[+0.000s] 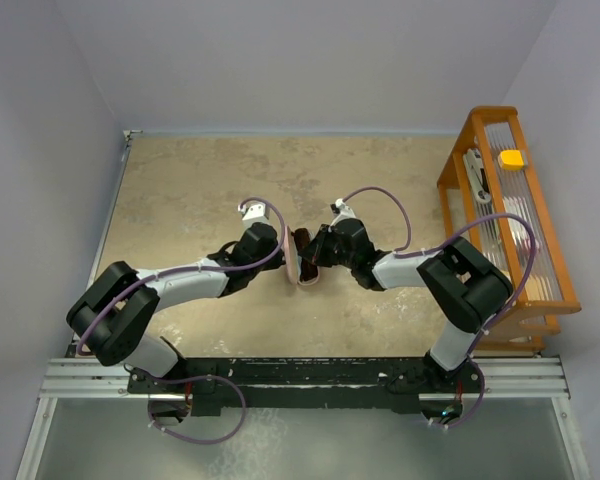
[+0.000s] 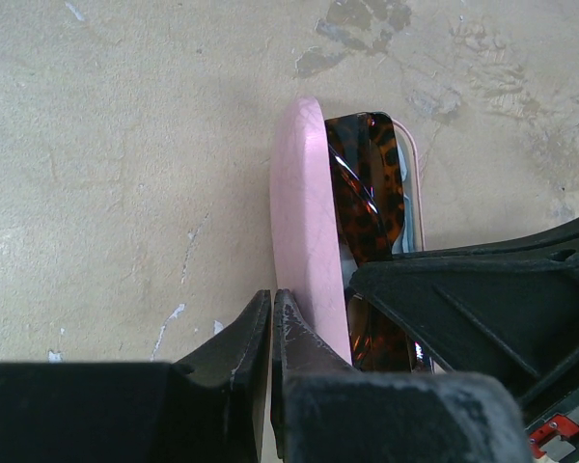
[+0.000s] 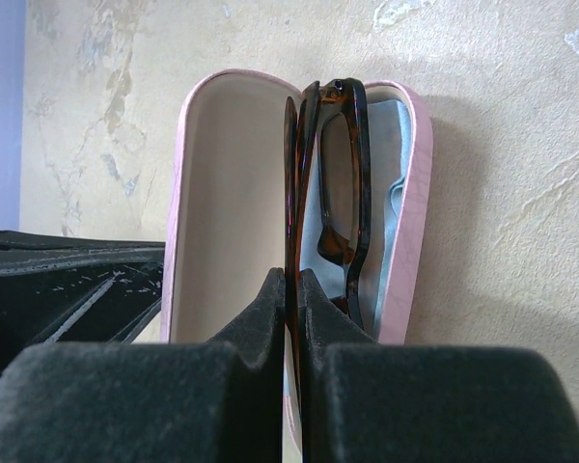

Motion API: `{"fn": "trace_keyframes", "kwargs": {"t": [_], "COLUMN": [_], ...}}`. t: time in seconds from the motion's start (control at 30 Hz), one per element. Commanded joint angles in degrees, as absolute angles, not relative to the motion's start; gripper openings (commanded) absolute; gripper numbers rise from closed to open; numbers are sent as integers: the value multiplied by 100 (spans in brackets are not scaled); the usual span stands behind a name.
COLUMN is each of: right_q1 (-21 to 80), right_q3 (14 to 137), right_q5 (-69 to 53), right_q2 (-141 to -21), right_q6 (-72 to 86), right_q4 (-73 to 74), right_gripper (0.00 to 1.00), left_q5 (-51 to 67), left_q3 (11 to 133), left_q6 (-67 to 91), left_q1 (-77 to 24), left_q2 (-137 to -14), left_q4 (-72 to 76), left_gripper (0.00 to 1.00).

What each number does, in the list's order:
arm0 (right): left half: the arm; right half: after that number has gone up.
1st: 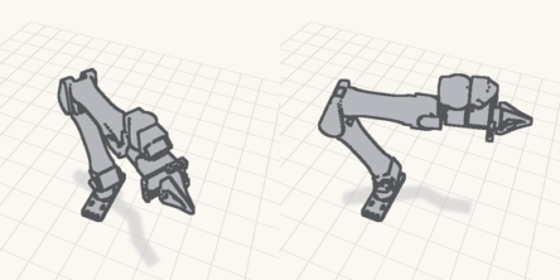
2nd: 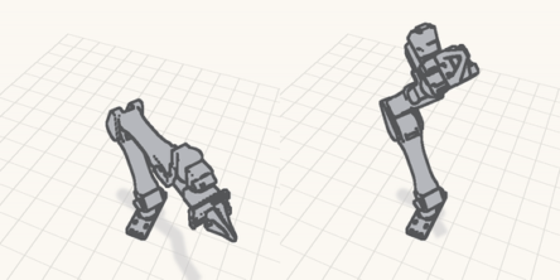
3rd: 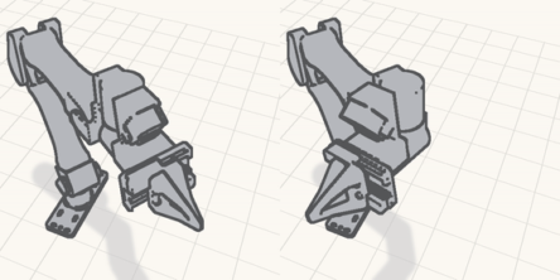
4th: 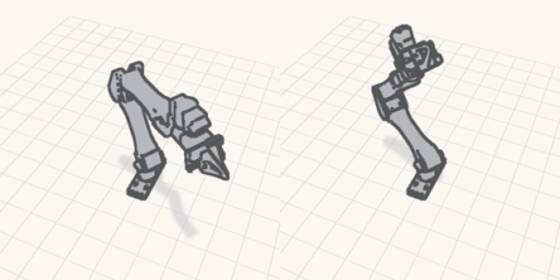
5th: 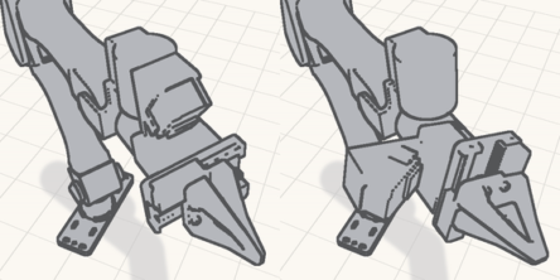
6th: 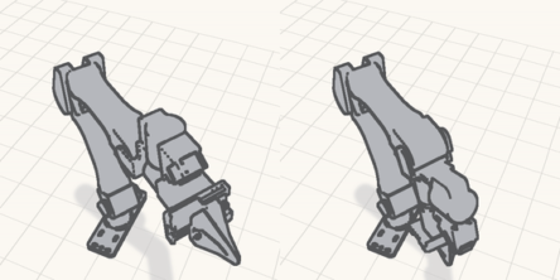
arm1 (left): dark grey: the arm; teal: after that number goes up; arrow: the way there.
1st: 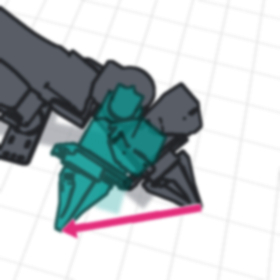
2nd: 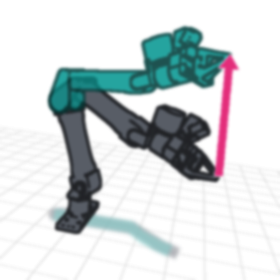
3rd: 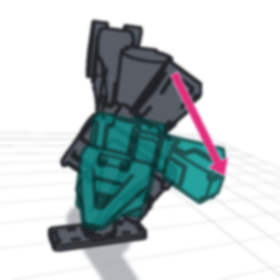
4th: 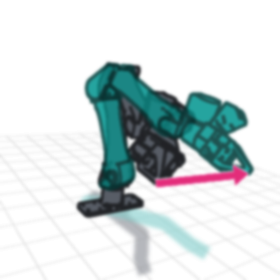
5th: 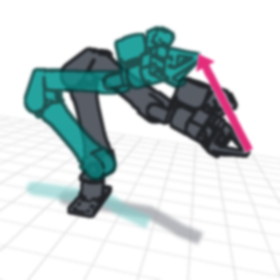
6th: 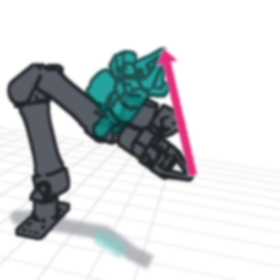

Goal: Organize the sunglasses
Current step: Place the sunglasses in the sunglasses case.

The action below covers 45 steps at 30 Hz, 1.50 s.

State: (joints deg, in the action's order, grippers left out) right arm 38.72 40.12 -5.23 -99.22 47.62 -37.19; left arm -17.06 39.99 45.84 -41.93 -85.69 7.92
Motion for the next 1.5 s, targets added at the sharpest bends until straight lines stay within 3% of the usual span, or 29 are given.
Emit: {"fn": "trace_keyframes", "kwargs": {"t": [0.0,0.9,0.93,1.0,1.13,1.47], "right_q1": [3909,3964,3959,3972,4025,4052], "right_q3": [3986,3528,3531,3546,3641,3677], "right_q5": [-399,101,79,30,91,378], "right_q2": [-9991,-9574,-9590,-9614,-9446,-8984], "right_q6": [4885,4964,4966,4965,4809,4479], "right_q4": [-3933,-3560,-3568,-3583,-3377,-2885], "right_gripper": [0,0,2,17,25,30], "left_q5": [-1789,-1778,-1776,-1776,-1808,-1802], "left_q3": [4206,4148,4146,4140,4144,4164], "left_q6": [4512,4570,4570,4577,4603,4610], "left_q1": [-4239,-4330,-4340,-4379,-4463,-4486], "left_q2": [-8417,-8381,-8374,-8374,-8385,-8454], "left_q4": [923,1000,995,1002,1028,1072], "left_gripper": [0,0,0,0,0,0]}}
